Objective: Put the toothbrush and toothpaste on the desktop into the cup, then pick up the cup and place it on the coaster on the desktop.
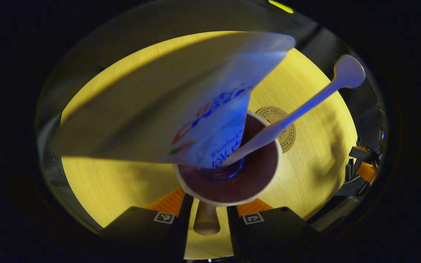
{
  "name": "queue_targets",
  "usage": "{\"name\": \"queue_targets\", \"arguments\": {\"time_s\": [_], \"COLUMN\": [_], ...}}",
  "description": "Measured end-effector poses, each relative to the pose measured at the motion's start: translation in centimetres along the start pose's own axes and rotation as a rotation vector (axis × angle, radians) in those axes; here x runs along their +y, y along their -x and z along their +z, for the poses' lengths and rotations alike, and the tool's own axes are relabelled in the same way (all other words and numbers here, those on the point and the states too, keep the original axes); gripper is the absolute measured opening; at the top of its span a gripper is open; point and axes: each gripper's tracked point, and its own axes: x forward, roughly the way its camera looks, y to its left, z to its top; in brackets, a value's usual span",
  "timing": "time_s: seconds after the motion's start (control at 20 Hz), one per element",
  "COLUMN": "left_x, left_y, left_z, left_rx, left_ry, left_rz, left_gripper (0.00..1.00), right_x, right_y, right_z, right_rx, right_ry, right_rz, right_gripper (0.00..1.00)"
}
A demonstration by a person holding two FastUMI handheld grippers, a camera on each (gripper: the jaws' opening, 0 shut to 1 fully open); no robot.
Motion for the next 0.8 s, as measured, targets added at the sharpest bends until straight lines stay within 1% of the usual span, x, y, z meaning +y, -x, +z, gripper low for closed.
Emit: {"name": "queue_targets", "arguments": {"time_s": [0.1, 0.15, 0.25, 0.3, 0.35, 0.4, 0.45, 0.5, 0.55, 0.6, 0.75, 0.8], "left_x": [0.1, 0.1, 0.0, -0.1, -0.1, -0.2, -0.2, -0.3, -0.4, -0.5, -0.9, -1.0], "left_y": [0.0, 0.0, 0.1, 0.1, 0.3, 0.4, 0.6, 0.8, 1.0, 1.2, 1.7, 1.9], "left_z": [0.1, 0.0, 0.1, 0.0, 0.0, -0.1, -0.1, -0.1, -0.1, 0.0, -0.1, -0.1], "left_rx": [-0.011, -0.017, -0.032, -0.037, -0.047, -0.054, -0.061, -0.068, -0.077, -0.087, -0.101, -0.107], "left_ry": [0.004, 0.007, 0.013, 0.015, 0.013, 0.007, 0.002, 0.002, 0.005, 0.009, 0.016, 0.018], "left_rz": [0.01, 0.012, 0.006, 0.004, 0.002, 0.003, 0.006, 0.006, 0.002, -0.002, -0.013, -0.015], "left_gripper": [0.33, 0.37, 0.27, 0.36, 0.31, 0.31, 0.31, 0.35, 0.35, 0.3, 0.3, 0.34], "right_x": [0.0, 0.0, 0.0, 0.1, 0.1, 0.1, 0.2, 0.3, 0.4, 0.6, 0.8, 0.9], "right_y": [0.0, -0.1, -0.2, -0.2, -0.2, -0.1, -0.1, -0.1, 0.0, 0.1, 0.3, 0.5], "right_z": [0.2, 0.1, 0.2, 0.3, 0.3, 0.4, 0.4, 0.4, 0.3, 0.4, 0.4, 0.5], "right_rx": [-0.002, -0.003, -0.006, -0.008, -0.012, -0.014, -0.018, -0.021, -0.023, -0.027, -0.038, -0.043], "right_ry": [-0.008, -0.012, -0.015, -0.016, -0.015, -0.014, -0.014, -0.012, -0.011, -0.01, -0.013, -0.014], "right_rz": [0.001, 0.002, 0.002, 0.002, 0.0, -0.001, -0.001, -0.002, -0.003, -0.004, -0.004, -0.003], "right_gripper": [0.96, 0.96, 0.96, 0.96, 0.96, 0.96, 0.96, 0.97, 0.97, 0.97, 0.96, 0.96]}}
